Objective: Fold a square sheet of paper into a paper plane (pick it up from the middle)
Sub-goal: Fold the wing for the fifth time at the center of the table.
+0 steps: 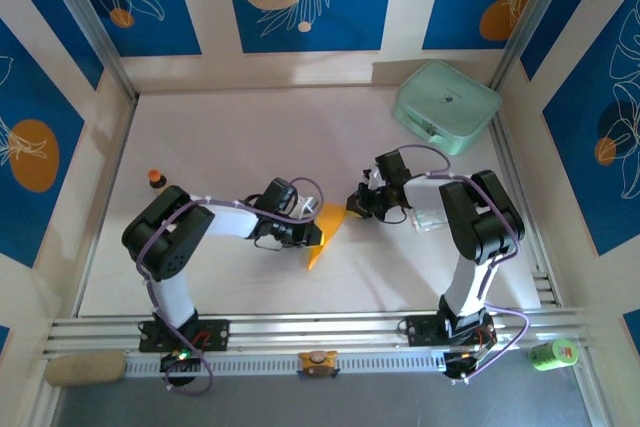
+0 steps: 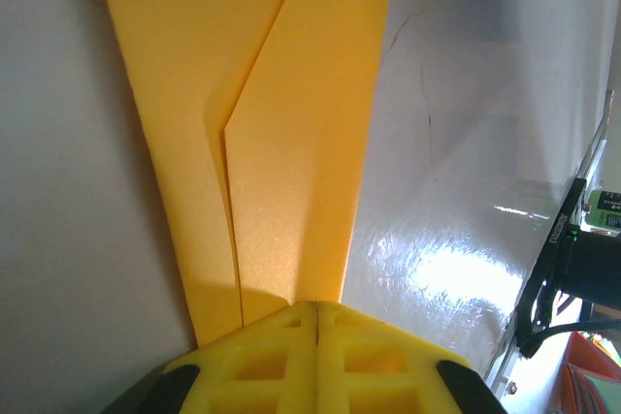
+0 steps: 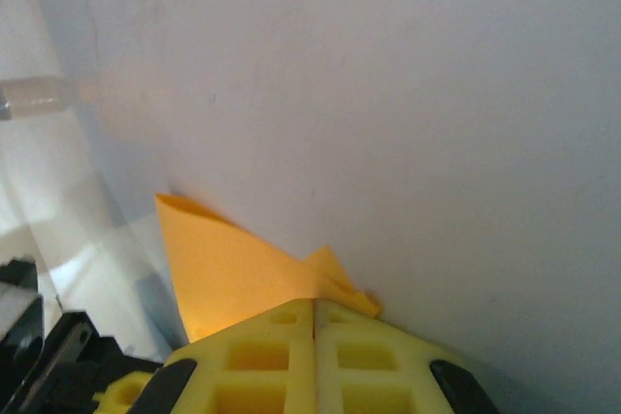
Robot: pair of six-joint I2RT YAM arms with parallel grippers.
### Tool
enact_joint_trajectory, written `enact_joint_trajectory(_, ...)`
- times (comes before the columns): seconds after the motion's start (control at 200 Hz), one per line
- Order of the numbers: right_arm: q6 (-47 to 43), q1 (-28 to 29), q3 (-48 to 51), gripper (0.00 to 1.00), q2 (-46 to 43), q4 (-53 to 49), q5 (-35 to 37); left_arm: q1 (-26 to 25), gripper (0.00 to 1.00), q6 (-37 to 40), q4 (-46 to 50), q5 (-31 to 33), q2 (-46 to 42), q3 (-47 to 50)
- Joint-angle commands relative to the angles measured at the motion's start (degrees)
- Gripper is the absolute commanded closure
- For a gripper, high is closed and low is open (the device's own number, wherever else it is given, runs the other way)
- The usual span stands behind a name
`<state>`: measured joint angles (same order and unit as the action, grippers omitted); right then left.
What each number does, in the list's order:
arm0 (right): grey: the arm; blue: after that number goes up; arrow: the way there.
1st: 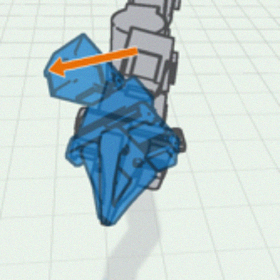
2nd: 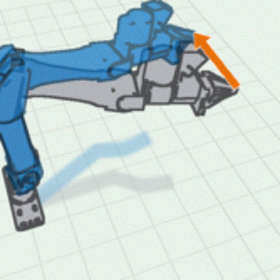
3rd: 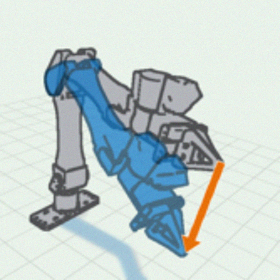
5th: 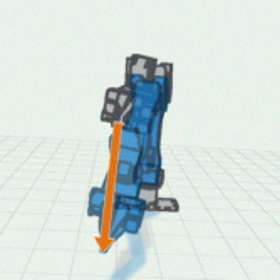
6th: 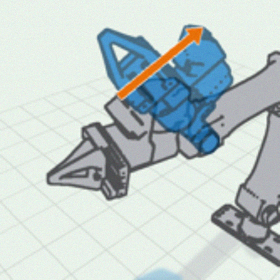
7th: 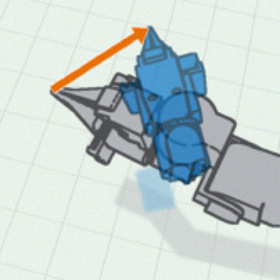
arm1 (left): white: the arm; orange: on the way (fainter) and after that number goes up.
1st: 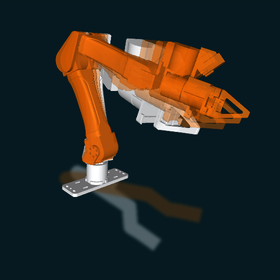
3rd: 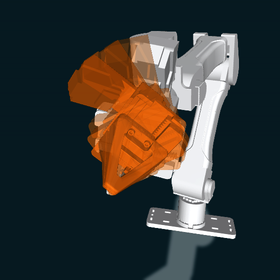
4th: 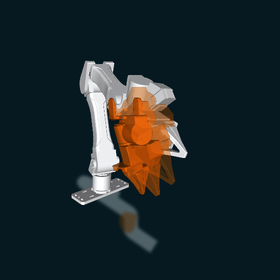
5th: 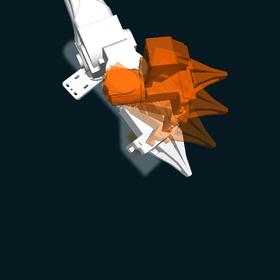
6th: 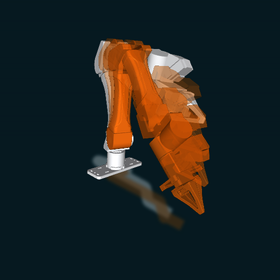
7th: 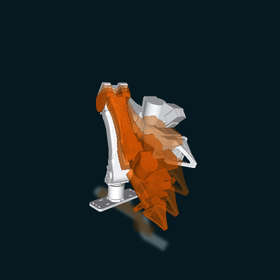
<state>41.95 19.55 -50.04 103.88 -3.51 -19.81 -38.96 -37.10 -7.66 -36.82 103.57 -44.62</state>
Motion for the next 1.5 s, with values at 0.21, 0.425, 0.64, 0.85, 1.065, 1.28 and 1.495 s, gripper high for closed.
enact_joint_trajectory(0.21,-1.7,-1.7,-3.8,0.96,0.2,-5.8,8.2,-0.8,1.00,1.3,9.4,5.1,1.4,2.8)
enact_joint_trajectory(0.425,-1.4,-1.5,-0.7,0.95,-7.8,-4.9,8.4,-0.9,1.00,1.2,9.7,5.4,0.7,2.3)
enact_joint_trajectory(0.64,-0.2,0.5,4.9,0.94,-13.3,0.2,0.7,-0.9,1.00,1.0,9.8,5.8,-0.2,2.0)
enact_joint_trajectory(0.85,1.5,7.8,7.3,0.98,-12.2,1.4,-1.8,-0.9,1.00,0.5,9.7,6.2,-1.4,1.6)
enact_joint_trajectory(1.065,3.6,12.3,8.5,1.00,-8.5,4.5,-4.0,-0.9,1.00,-0.5,8.3,6.4,-1.9,1.9)
enact_joint_trajectory(1.28,4.7,13.1,9.2,1.00,-4.0,6.0,-3.4,-0.9,1.00,-0.9,7.6,6.0,-1.5,1.9)
enact_joint_trajectory(1.495,4.2,12.1,9.0,1.00,-5.9,3.9,-2.3,-0.9,1.00,-0.8,8.0,6.3,-2.0,1.9)
